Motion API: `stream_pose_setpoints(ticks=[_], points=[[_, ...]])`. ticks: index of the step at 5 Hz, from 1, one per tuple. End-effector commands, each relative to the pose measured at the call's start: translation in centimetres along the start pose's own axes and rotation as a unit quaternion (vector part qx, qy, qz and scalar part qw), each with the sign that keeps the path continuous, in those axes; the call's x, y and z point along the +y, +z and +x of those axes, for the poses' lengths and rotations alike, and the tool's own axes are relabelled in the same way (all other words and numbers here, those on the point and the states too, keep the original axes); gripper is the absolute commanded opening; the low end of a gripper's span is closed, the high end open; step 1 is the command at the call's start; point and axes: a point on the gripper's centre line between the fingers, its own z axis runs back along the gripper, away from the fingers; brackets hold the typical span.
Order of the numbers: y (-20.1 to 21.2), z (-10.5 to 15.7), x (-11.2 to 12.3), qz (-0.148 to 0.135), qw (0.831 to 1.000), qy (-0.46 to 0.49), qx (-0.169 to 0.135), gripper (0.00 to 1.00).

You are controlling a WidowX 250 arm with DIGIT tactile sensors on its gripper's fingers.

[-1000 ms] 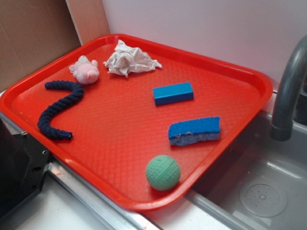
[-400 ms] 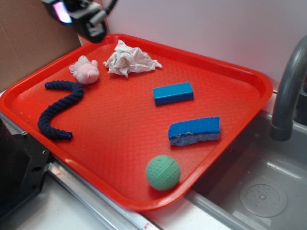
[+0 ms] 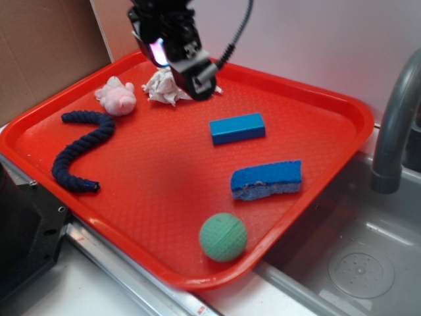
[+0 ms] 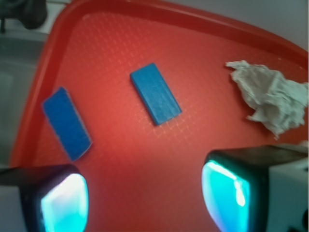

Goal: Grab the blue block.

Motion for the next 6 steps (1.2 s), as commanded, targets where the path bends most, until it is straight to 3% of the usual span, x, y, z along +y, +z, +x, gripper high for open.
stream_pose_setpoints(ticks=[1,3,4,5,6], points=[[-3.8,3.3,-0.6,-0.002,0.999,-0.034,-0.015,1.00],[-7.4,4.6,1.7,0.013,0.999,-0.030,0.006,1.00],[-8.1,4.3,3.3,0.018,1.000,-0.019,0.014,0.00],[-7.4,4.1,3.6,0.019,0.999,-0.013,0.023,0.00],[-2.6,3.2,4.2,0.013,1.000,0.009,0.023,0.00]])
